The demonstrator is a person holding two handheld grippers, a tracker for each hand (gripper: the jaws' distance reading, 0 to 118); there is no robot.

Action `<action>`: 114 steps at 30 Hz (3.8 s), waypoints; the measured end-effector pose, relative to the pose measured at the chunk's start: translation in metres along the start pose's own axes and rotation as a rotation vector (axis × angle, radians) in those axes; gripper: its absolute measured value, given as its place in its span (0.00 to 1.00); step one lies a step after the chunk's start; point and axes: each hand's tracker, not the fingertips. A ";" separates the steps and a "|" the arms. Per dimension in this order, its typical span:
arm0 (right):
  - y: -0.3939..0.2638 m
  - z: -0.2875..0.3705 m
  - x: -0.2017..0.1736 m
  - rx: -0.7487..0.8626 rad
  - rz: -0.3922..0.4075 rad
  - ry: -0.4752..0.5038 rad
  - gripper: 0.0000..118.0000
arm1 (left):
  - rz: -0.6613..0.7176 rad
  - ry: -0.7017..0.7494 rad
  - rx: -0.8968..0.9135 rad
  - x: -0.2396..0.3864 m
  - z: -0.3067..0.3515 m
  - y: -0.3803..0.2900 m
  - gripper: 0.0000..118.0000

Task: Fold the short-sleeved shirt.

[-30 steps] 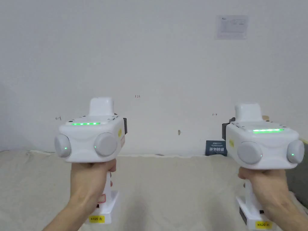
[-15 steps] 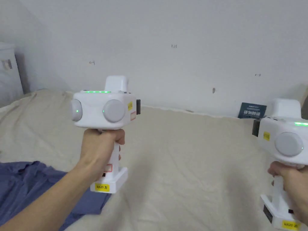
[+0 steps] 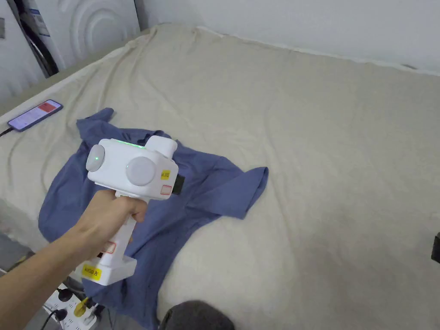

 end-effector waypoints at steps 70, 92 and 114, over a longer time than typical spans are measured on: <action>-0.101 0.069 0.166 0.016 -0.454 -0.232 0.00 | -0.420 -0.742 -0.188 0.672 -0.114 0.112 0.62; -0.090 0.093 0.087 0.024 -0.371 -0.060 0.00 | -0.147 -0.251 -0.159 0.167 -0.019 0.039 0.00; -0.082 0.071 0.058 -0.087 -0.278 -0.029 0.00 | -0.241 -0.221 -0.178 0.181 -0.055 -0.014 0.01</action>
